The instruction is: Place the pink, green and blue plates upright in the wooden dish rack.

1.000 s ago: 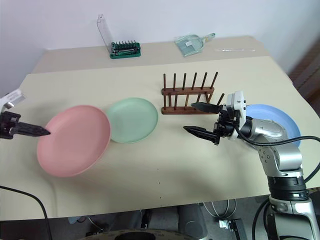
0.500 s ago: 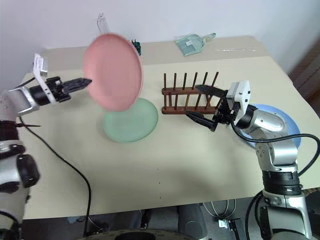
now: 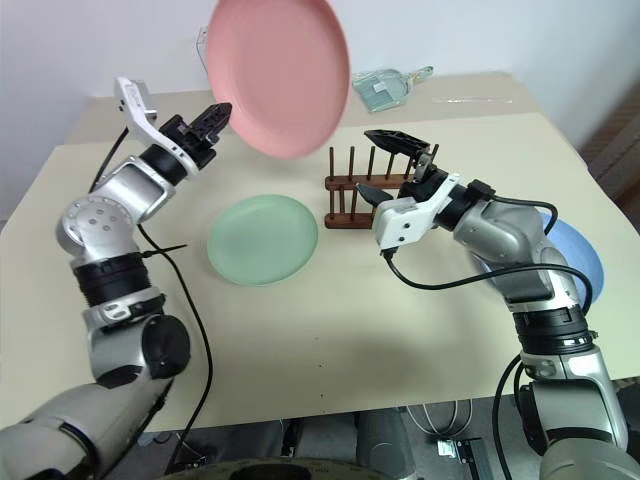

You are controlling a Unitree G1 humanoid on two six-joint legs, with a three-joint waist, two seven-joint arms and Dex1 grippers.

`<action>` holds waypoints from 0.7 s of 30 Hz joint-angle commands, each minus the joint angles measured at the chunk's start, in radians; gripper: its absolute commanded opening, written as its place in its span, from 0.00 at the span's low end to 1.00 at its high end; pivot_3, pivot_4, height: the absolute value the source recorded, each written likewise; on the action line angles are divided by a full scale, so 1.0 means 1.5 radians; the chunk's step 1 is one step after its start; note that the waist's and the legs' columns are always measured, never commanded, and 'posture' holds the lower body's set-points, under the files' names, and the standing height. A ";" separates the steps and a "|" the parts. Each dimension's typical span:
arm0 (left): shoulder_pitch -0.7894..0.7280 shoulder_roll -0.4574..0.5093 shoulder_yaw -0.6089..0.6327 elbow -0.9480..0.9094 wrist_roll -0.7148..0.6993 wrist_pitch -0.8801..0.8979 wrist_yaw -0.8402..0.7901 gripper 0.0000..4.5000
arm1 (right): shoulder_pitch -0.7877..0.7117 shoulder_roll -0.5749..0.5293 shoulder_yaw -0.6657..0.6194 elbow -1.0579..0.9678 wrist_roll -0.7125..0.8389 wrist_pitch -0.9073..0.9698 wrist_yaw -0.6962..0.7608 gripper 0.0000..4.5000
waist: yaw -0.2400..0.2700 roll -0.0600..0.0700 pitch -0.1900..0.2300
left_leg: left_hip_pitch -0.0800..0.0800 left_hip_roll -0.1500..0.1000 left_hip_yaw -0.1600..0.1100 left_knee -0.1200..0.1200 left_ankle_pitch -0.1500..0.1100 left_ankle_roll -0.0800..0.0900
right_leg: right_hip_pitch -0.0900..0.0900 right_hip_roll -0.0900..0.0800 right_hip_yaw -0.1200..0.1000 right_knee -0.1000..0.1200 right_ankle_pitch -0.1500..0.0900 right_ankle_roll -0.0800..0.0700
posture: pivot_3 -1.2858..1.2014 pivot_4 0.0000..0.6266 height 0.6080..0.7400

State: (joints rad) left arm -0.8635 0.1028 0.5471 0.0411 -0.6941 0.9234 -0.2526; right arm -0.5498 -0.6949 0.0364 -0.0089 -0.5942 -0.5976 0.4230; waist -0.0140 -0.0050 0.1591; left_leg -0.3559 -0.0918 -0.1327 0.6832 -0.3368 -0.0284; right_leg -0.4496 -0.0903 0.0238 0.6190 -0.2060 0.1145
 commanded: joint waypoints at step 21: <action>0.040 -0.079 -0.183 -0.170 0.009 -0.096 0.151 0.01 | -0.066 0.002 0.099 0.010 -0.239 0.056 -0.218 1.00 | 0.003 0.000 0.000 | 0.001 0.000 0.001 0.000 0.000 0.000 | 0.002 0.001 0.001 -0.003 0.000 0.000 | 0.52 0.24 1.00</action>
State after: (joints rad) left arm -0.7977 -0.0134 0.2865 -0.1699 -0.6744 0.8012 -0.0353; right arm -0.6203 -0.6886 0.1911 0.0160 -0.9557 -0.5278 0.1162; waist -0.0097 -0.0055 0.1594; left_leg -0.3542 -0.0914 -0.1316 0.6828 -0.3368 -0.0283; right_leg -0.4460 -0.0885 0.0249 0.6151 -0.2056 0.1140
